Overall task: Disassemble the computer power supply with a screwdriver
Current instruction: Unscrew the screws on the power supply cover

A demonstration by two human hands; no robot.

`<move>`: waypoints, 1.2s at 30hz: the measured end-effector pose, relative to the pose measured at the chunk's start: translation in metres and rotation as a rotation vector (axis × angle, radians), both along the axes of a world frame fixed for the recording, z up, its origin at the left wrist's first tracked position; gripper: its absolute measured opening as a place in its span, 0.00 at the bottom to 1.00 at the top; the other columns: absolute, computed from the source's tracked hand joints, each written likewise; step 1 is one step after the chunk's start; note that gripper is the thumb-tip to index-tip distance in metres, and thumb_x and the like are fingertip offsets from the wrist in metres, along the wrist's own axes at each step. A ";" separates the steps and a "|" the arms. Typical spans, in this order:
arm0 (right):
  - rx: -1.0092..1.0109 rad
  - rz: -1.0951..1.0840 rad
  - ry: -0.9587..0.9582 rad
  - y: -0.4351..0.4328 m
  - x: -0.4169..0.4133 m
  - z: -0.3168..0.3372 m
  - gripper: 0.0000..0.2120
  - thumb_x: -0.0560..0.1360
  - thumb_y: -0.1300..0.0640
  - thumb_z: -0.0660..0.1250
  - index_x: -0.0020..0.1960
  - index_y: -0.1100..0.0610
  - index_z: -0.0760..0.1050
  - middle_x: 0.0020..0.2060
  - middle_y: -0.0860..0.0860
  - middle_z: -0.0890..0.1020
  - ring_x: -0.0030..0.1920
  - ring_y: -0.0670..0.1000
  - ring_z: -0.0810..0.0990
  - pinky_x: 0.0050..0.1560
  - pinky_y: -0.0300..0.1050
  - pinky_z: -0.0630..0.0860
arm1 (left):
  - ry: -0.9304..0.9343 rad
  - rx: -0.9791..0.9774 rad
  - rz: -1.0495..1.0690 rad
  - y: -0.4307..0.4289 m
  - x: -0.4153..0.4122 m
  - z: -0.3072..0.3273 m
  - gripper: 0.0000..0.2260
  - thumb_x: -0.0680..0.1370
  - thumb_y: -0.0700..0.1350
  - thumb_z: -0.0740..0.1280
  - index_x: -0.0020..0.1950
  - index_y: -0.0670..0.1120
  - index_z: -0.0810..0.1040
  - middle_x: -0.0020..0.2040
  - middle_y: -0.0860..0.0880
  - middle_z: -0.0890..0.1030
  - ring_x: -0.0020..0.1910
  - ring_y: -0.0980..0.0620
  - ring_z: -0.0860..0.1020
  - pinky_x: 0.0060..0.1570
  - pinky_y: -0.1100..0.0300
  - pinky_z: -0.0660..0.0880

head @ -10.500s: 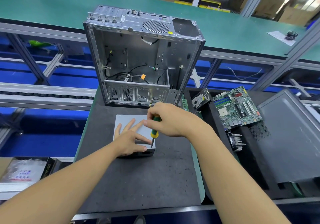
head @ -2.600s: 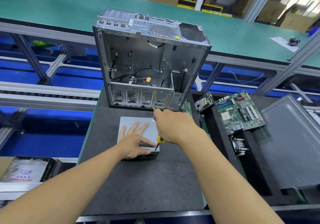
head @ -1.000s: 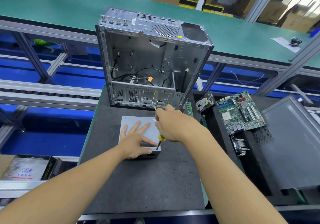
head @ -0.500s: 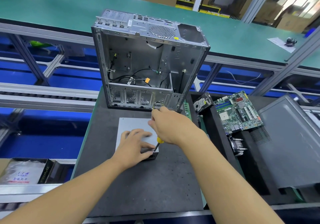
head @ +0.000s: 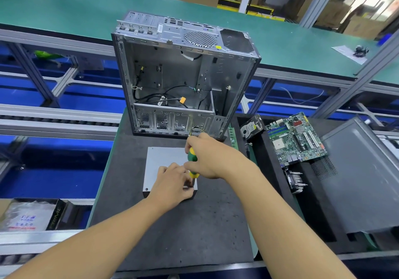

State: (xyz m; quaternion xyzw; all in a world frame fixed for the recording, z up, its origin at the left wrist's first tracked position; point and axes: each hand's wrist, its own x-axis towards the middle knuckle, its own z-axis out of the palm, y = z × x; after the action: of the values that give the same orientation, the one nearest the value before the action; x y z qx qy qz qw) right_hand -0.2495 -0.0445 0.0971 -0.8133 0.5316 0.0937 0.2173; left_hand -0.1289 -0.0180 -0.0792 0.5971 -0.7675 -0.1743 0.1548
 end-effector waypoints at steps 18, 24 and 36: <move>-0.050 -0.141 -0.202 -0.003 -0.033 0.009 0.10 0.75 0.56 0.64 0.55 0.53 0.68 0.44 0.51 0.79 0.37 0.54 0.77 0.34 0.46 0.70 | 0.077 0.083 -0.208 -0.012 0.001 0.006 0.04 0.76 0.45 0.69 0.42 0.48 0.76 0.46 0.54 0.76 0.49 0.52 0.73 0.51 0.59 0.72; -0.059 -0.087 -0.226 -0.004 -0.029 0.008 0.09 0.75 0.59 0.63 0.55 0.54 0.68 0.39 0.49 0.74 0.32 0.48 0.70 0.29 0.45 0.64 | 0.203 0.091 -0.214 -0.010 0.009 -0.001 0.06 0.74 0.42 0.71 0.42 0.51 0.76 0.46 0.57 0.74 0.47 0.57 0.72 0.51 0.61 0.72; -0.001 -0.040 -0.188 -0.003 -0.027 -0.001 0.11 0.77 0.60 0.62 0.58 0.53 0.67 0.41 0.48 0.72 0.32 0.47 0.69 0.29 0.44 0.62 | 0.334 0.095 -0.148 -0.007 0.009 -0.006 0.10 0.72 0.42 0.73 0.39 0.55 0.75 0.44 0.60 0.74 0.44 0.64 0.72 0.44 0.74 0.67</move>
State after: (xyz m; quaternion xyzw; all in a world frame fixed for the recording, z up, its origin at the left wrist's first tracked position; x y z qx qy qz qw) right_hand -0.2763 -0.0471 0.0958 -0.8077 0.5252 0.0123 0.2678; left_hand -0.1202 -0.0249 -0.0851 0.5086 -0.7638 -0.3179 0.2385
